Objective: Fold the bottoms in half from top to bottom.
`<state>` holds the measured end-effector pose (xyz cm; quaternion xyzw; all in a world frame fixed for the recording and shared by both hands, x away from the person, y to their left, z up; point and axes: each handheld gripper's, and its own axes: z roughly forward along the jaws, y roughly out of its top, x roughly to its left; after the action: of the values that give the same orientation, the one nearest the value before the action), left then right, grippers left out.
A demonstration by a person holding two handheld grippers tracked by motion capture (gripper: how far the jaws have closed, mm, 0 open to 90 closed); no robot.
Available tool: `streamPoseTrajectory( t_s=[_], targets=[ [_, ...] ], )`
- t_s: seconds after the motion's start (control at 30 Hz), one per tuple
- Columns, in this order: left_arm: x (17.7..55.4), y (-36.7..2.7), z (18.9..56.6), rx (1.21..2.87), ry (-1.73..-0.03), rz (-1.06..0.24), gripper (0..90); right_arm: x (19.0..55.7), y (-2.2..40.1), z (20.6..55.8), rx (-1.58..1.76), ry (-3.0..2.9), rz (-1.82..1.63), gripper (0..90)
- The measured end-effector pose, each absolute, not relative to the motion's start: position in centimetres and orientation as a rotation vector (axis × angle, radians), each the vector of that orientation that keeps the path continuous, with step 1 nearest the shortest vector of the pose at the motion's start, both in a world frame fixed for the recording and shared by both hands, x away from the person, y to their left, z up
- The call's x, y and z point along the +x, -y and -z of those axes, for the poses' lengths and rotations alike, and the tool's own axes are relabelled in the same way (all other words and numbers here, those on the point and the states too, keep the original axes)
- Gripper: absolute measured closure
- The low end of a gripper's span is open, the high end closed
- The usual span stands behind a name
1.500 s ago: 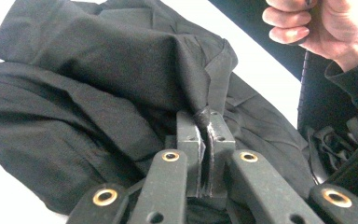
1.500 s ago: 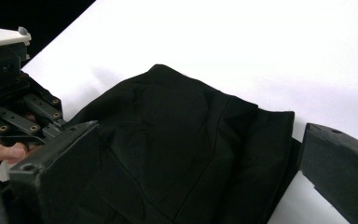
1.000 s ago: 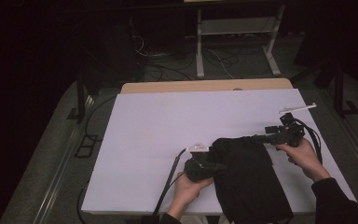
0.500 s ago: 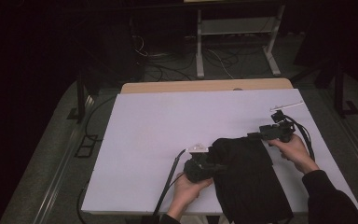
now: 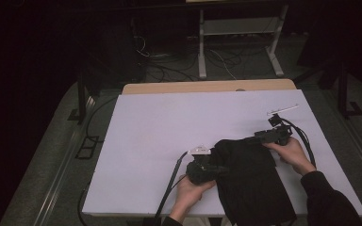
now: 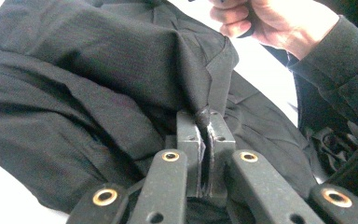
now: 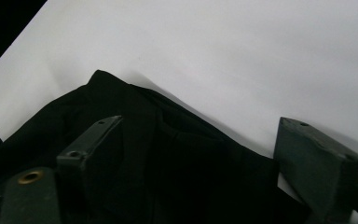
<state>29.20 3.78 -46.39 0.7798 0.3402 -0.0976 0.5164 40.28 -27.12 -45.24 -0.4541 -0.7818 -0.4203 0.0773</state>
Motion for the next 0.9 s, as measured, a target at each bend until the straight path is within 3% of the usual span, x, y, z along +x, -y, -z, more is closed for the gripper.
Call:
streamPoseTrajectory(
  t_s=[0.37, 0.63, 0.77, 0.9],
  targets=[
    [29.1, -3.6, 46.8, 1.867, -0.818, 0.243, 85.8, 40.1, 26.1, 45.4, -1.320, 2.363, 1.250, 36.6],
    [29.0, -3.5, 46.8, 1.867, -0.816, 0.243, 85.8, 39.9, 25.6, 45.4, -1.356, 2.409, 1.208, 60.5],
    [29.0, -3.5, 46.8, 1.867, -0.816, 0.246, 85.7, 39.8, 25.6, 45.4, -1.367, 2.411, 1.191, 77.5],
    [28.9, -3.4, 46.9, 1.864, -0.814, 0.245, 85.7, 39.6, 25.6, 45.2, -1.378, 2.413, 1.193, 80.6]
  ],
)
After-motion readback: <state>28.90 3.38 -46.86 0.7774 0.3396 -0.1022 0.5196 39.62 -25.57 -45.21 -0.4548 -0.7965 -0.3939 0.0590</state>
